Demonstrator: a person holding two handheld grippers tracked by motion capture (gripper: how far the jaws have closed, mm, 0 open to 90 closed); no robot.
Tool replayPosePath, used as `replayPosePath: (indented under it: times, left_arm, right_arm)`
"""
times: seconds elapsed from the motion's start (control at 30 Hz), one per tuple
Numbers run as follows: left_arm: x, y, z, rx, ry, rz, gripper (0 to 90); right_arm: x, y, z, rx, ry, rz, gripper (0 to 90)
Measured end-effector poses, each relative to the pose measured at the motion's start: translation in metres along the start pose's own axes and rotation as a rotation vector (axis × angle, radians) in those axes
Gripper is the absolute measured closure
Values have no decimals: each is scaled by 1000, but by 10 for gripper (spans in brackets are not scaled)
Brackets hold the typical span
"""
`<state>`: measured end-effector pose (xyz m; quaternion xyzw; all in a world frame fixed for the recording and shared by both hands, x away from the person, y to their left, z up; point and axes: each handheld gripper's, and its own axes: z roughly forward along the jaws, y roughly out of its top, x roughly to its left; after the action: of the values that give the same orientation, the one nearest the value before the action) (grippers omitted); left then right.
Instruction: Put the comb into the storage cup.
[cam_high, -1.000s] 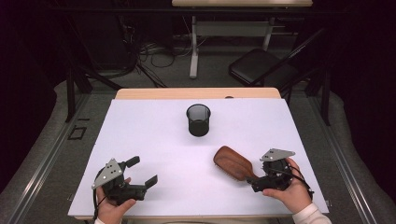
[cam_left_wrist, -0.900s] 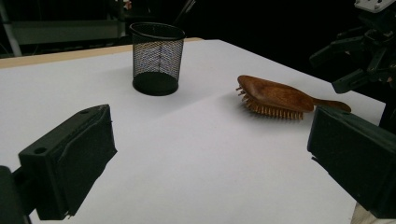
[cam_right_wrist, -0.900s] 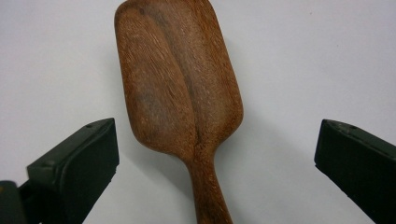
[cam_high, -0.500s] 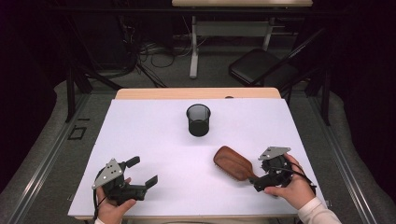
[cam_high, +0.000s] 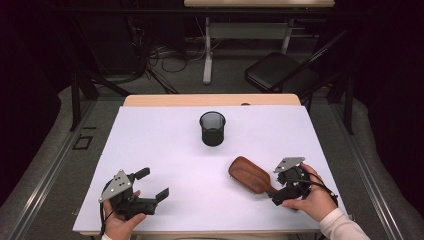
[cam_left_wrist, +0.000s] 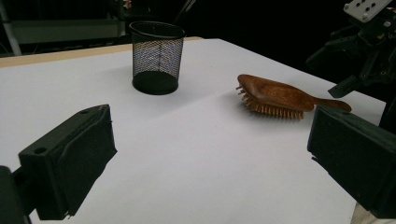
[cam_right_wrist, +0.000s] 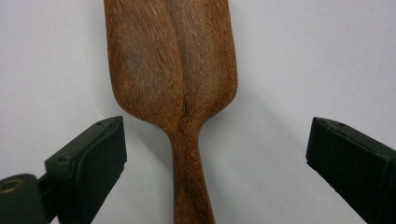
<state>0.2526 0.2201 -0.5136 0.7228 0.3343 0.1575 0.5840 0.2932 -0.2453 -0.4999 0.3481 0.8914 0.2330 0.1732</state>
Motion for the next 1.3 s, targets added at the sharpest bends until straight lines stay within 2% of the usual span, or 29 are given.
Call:
replayPosePath:
  times: [0.33,0.47,0.63,0.73,0.83,1.0,1.07,1.3]
  left_arm:
    - [0,0,0,0,-2,-2,8]
    - [0,0,0,1,-1,-4,8]
    - [0,0,0,1,2,-6,8]
    - [1,0,0,1,2,-6,8]
    - [1,0,0,2,2,-5,8]
    - [1,0,0,2,4,-5,8]
    - [1,0,0,1,3,-5,8]
    - [1,0,0,2,5,-6,9]
  right_arm:
    - [0,0,7,54,6,-33,101]
    - [2,-1,10,82,-1,-69,141]
    - [3,-2,14,87,0,-87,146]
    - [4,-3,15,97,9,-80,154]
    - [4,-3,18,111,15,-114,197]
    - [6,-3,19,129,18,-122,213]
    - [6,-3,20,132,9,-144,230]
    - [5,-3,20,129,22,-145,283]
